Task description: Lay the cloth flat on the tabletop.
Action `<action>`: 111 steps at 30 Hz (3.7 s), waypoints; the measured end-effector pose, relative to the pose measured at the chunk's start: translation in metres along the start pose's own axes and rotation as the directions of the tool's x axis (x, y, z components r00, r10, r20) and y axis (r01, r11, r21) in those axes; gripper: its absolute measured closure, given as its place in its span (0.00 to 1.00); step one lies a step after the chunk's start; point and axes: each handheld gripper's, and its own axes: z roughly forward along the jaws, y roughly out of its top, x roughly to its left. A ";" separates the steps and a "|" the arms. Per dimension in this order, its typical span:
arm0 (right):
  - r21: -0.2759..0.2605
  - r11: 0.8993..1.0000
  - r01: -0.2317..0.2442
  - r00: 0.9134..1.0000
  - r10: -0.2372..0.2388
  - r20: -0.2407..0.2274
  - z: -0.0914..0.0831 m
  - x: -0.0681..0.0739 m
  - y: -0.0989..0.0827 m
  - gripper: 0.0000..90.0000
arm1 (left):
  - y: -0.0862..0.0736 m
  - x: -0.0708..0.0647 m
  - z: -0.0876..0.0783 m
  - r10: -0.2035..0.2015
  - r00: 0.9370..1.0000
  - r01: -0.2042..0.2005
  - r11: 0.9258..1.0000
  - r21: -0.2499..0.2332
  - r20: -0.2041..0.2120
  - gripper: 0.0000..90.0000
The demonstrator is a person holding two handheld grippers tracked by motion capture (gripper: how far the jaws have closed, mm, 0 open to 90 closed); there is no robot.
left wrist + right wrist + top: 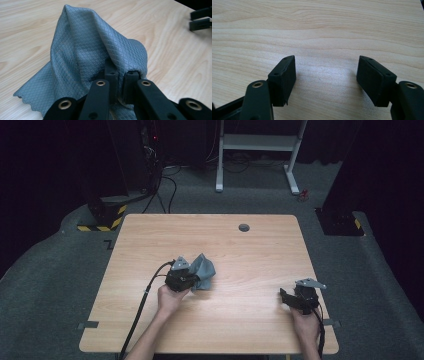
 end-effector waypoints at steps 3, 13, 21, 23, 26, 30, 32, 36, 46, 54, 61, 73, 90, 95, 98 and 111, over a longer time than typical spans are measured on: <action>0.000 1.000 0.001 1.000 -0.001 -0.001 0.000 0.000 0.000 0.35 | 0.003 -0.006 0.003 0.006 1.000 -0.006 1.000 -0.004 0.021 0.95; 0.000 1.000 0.001 1.000 -0.001 -0.001 0.000 0.000 0.000 0.35 | 0.010 -0.037 0.020 0.045 0.993 -0.046 0.999 0.007 0.108 0.95; 0.000 1.000 0.002 1.000 -0.002 -0.001 0.000 0.000 0.000 0.35 | 0.009 -0.053 0.031 0.071 0.987 -0.074 0.997 0.019 0.143 0.94; 0.002 1.000 0.009 1.000 -0.009 -0.006 0.000 0.001 0.000 0.35 | 0.007 -0.056 0.033 0.071 0.987 -0.075 0.997 0.023 0.144 0.94; 0.001 1.000 -0.001 1.000 0.001 0.003 0.000 0.001 0.000 0.38 | 0.002 -0.057 0.037 0.075 0.987 -0.082 0.996 0.044 0.145 0.93; -0.010 1.000 0.009 1.000 -0.009 0.001 -0.001 0.001 -0.001 0.46 | -0.004 -0.057 0.033 0.085 0.988 -0.095 0.993 0.074 0.130 0.83; -0.010 1.000 0.004 1.000 -0.004 0.001 -0.002 0.003 -0.001 0.48 | -0.006 -0.057 0.030 0.084 0.989 -0.094 0.992 0.080 0.123 0.80; -0.025 0.999 0.039 0.999 -0.039 -0.033 -0.006 0.021 -0.002 0.58 | -0.013 -0.053 0.014 0.095 0.993 -0.100 0.993 0.064 0.072 0.69; -0.079 0.982 0.169 0.923 -0.186 -0.338 -0.015 0.095 0.013 0.68 | -0.029 -0.048 0.004 0.088 0.995 -0.092 0.993 0.078 0.050 0.68; -0.057 0.969 0.241 0.869 -0.242 -0.431 -0.007 0.148 0.013 0.65 | -0.037 -0.049 0.010 0.093 0.995 -0.095 0.989 0.115 0.022 0.69; -0.025 0.966 0.257 0.878 -0.245 -0.411 0.007 0.162 0.018 0.74 | -0.038 -0.052 0.016 0.123 0.992 -0.120 0.983 0.137 -0.015 0.80; -0.070 0.945 0.319 0.867 -0.321 -0.382 0.002 0.162 0.018 1.00 | -0.031 -0.049 -0.001 0.142 0.989 -0.138 0.988 0.066 -0.048 0.98; -0.107 0.938 0.329 0.889 -0.346 -0.298 -0.024 0.133 0.008 1.00 | -0.041 -0.044 -0.021 0.178 0.976 -0.168 0.982 0.086 -0.127 0.90; -0.114 0.944 0.309 0.886 -0.329 -0.326 -0.026 0.133 0.006 0.89 | -0.050 -0.046 -0.017 0.145 0.984 -0.131 0.982 0.138 -0.101 0.66; -0.105 0.946 0.306 0.883 -0.323 -0.340 -0.025 0.135 0.002 0.80 | -0.054 -0.047 -0.015 0.142 0.985 -0.125 0.979 0.161 -0.097 0.62; -0.058 0.924 0.377 0.875 -0.376 -0.304 -0.013 0.143 -0.001 1.00 | -0.039 -0.048 -0.012 0.176 0.978 -0.160 0.977 0.139 -0.109 1.00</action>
